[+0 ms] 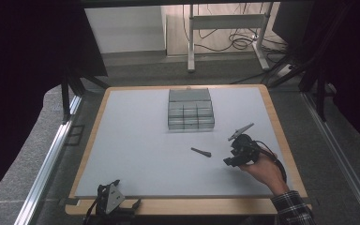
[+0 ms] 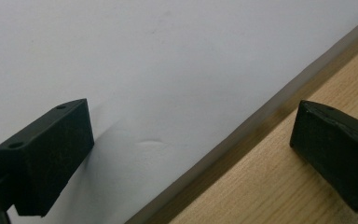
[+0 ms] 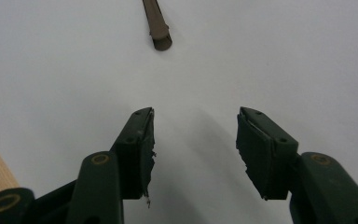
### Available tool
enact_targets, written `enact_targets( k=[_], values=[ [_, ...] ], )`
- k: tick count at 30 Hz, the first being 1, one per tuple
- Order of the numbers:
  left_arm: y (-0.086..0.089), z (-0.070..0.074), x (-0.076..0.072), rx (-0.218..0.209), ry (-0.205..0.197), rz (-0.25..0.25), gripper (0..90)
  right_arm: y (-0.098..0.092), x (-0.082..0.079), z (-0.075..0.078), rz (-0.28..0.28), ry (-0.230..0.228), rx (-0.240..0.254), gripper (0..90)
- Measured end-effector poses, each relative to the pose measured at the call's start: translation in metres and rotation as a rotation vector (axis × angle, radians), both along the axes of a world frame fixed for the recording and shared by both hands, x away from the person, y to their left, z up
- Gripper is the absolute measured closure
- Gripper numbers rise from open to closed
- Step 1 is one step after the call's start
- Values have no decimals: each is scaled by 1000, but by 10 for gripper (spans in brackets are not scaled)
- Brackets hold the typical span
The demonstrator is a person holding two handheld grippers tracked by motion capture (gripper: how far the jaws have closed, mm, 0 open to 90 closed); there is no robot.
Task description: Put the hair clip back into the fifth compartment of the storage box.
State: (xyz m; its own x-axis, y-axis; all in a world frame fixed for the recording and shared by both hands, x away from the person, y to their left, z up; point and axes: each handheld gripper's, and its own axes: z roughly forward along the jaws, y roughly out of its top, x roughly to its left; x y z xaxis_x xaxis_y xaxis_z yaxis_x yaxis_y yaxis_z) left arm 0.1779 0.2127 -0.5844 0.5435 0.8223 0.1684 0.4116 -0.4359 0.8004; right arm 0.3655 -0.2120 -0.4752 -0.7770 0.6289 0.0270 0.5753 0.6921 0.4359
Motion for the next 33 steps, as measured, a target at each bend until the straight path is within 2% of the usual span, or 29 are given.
enact_targets(
  k=[6,12,33],
  values=[
    [0,0,0,0,0,0,0,8,9,-1,8,24,0,505],
    [0,0,0,0,0,0,0,12,15,-4,8,28,-2,513],
    [0,0,0,0,-1,0,0,40,28,-6,89,63,-48,570]
  ],
)
